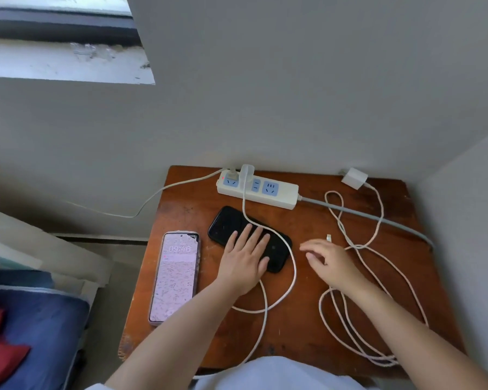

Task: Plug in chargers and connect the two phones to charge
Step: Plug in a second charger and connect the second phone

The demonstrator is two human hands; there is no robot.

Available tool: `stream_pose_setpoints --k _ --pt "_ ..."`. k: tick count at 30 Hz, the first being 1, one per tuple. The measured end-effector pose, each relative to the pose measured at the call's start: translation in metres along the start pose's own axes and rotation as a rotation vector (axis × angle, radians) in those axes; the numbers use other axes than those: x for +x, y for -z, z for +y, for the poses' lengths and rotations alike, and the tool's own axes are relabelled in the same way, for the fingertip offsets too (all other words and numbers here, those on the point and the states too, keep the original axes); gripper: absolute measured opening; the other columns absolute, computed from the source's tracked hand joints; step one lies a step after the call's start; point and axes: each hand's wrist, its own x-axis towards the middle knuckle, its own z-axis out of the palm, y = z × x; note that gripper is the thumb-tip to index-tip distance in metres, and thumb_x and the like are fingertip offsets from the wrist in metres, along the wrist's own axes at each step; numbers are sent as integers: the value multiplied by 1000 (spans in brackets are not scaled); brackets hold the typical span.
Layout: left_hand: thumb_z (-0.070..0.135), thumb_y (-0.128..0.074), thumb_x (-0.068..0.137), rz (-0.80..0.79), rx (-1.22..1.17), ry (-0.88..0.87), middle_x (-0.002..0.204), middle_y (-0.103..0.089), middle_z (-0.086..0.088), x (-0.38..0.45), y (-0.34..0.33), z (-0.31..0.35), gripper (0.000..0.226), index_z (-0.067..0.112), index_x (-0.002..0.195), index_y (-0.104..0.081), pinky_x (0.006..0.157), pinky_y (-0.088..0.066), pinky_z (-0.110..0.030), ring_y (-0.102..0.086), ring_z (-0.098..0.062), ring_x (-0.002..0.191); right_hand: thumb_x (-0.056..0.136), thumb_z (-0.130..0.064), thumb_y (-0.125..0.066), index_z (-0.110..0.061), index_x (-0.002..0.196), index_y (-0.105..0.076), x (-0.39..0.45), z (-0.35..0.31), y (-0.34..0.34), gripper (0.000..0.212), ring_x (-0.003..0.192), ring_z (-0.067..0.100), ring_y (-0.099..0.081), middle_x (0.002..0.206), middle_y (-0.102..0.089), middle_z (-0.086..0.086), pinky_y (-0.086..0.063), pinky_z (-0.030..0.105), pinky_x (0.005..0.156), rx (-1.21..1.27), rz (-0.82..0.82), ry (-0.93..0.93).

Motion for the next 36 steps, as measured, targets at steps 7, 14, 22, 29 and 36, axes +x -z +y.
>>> stream_pose_setpoints --k 7,14,22,29,36 --pt "38 -31 95 24 -3 -4 152 -19 -3 -1 -1 2 50 22 141 -20 109 13 -38 -5 -23 142 87 -18 -52 -3 128 -40 83 41 64 45 128 36 -34 135 -45 21 -23 55 108 -485 324 -289" --pt "37 -38 92 2 -38 19 149 -29 -5 -1 7 3 50 20 138 -28 110 5 -44 -15 -25 140 91 -26 -44 3 127 -38 124 60 74 46 120 43 -41 126 -48 29 -10 64 109 -461 406 -482" --pt "38 -35 86 -3 46 19 131 -55 -6 -2 11 6 46 19 125 -50 104 -31 -50 -44 -26 127 81 -17 -63 -7 115 -50 107 51 56 37 103 39 -53 117 -54 23 -43 36 79 -225 239 -254" --pt "39 -32 94 7 -90 -10 152 -21 -1 -1 10 0 49 23 140 -24 109 14 -32 -3 -18 142 77 -12 -68 -5 115 -55 94 17 64 41 110 35 -50 119 -56 20 -40 39 92 -165 248 -55" --pt "42 -33 94 76 -95 180 154 -14 -3 -20 15 -20 53 19 140 -22 109 13 -33 4 -19 141 81 -8 -63 -7 121 -52 115 -41 51 42 117 31 -45 128 -51 17 -38 37 98 -391 17 228"
